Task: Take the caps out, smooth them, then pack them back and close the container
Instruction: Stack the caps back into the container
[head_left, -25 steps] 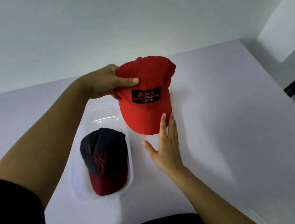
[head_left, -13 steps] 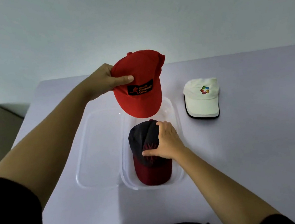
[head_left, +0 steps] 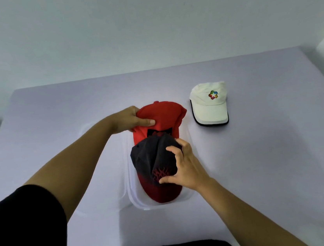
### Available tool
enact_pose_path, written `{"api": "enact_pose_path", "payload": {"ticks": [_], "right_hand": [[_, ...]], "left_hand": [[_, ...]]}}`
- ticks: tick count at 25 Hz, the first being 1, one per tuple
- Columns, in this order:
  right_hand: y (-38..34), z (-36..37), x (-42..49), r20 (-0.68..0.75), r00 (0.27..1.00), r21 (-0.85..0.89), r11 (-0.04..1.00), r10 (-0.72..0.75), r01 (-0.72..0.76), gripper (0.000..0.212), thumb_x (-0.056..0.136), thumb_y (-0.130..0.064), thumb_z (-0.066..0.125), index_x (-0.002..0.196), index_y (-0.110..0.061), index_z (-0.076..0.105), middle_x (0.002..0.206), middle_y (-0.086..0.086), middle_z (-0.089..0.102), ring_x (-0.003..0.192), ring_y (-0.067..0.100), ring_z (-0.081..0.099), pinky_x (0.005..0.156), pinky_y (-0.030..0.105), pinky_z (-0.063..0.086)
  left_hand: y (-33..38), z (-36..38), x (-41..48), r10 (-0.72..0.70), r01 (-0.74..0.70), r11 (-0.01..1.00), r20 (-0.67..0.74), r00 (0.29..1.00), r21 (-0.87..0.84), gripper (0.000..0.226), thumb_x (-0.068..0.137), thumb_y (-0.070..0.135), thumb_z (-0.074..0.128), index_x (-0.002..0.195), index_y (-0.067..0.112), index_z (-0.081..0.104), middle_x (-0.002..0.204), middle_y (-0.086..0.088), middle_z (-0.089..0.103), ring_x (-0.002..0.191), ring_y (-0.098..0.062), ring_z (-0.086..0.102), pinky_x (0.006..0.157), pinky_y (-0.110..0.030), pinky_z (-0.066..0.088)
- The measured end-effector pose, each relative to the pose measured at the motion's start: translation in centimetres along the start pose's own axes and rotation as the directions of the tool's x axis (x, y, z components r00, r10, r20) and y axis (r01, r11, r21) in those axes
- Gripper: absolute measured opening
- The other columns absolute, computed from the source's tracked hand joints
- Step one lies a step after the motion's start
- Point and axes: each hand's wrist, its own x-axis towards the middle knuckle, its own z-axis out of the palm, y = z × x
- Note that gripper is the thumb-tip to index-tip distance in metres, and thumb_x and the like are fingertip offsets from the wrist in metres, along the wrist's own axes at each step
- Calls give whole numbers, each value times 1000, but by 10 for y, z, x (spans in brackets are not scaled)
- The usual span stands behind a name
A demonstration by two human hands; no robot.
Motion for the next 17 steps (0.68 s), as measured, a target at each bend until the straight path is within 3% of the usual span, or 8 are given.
{"api": "enact_pose_path", "payload": {"ticks": [3, 5, 7, 9, 11, 14, 17], "right_hand": [[1, 1, -6, -113, 993, 11, 999, -43, 45, 92, 53, -55, 79, 123, -23, 28, 131, 4, 19, 122, 25, 29, 91, 39, 48], [0, 1, -8, -112, 992, 25, 997, -63, 66, 90, 55, -56, 77, 123, -23, 27, 132, 5, 19, 123, 25, 30, 91, 37, 46], [1, -1, -8, -52, 997, 25, 998, -55, 56, 91, 57, -58, 75, 125, -25, 25, 134, 3, 18, 127, 26, 30, 93, 38, 46], [-1, -8, -2, 98, 994, -7, 999, 44, -43, 93, 60, -61, 73, 130, -30, 20, 139, 0, 13, 132, 27, 29, 101, 42, 45], [-2, -12, 7, 245, 954, -79, 985, 171, -156, 97, 64, -63, 70, 137, -30, 16, 148, 2, 9, 139, 27, 21, 109, 44, 37], [-2, -14, 19, 277, 936, -182, 968, 217, -171, 98, 68, -68, 63, 143, -26, 17, 154, 9, 9, 143, 28, 13, 116, 45, 23], [1, -10, 20, 292, 931, -282, 950, 217, -133, 99, 70, -75, 52, 146, -28, 9, 157, 12, -1, 145, 30, 2, 117, 49, 5]], "left_hand": [[-18, 18, 6, -109, 123, 986, 129, 986, -110, 39, 69, 40, 74, 94, 9, 71, 86, -6, 73, 77, -20, 69, 75, -38, 56], [-26, 24, 8, -139, 174, 974, 224, 965, -147, 42, 67, 40, 76, 95, 9, 70, 85, -7, 73, 78, -25, 68, 75, -41, 55], [-30, 26, 10, -172, 218, 964, 270, 947, -152, 51, 62, 41, 82, 98, 8, 69, 90, -10, 72, 83, -29, 68, 83, -49, 53], [-32, 31, 10, -210, 259, 953, 274, 939, -157, 56, 64, 42, 80, 105, 7, 66, 102, -15, 71, 92, -33, 68, 89, -57, 52], [-34, 35, 10, -235, 271, 949, 212, 949, -162, 60, 74, 48, 72, 119, 12, 58, 114, -16, 66, 101, -36, 66, 86, -57, 53], [-31, 42, 11, -250, 249, 947, 21, 968, -202, 41, 92, 44, 51, 125, 25, 34, 115, -10, 55, 102, -30, 60, 83, -49, 55], [-32, 49, 16, -184, 193, 980, -139, 973, 49, 37, 97, 31, 32, 131, 18, 29, 123, -17, 51, 106, -30, 54, 92, -41, 44]]}}
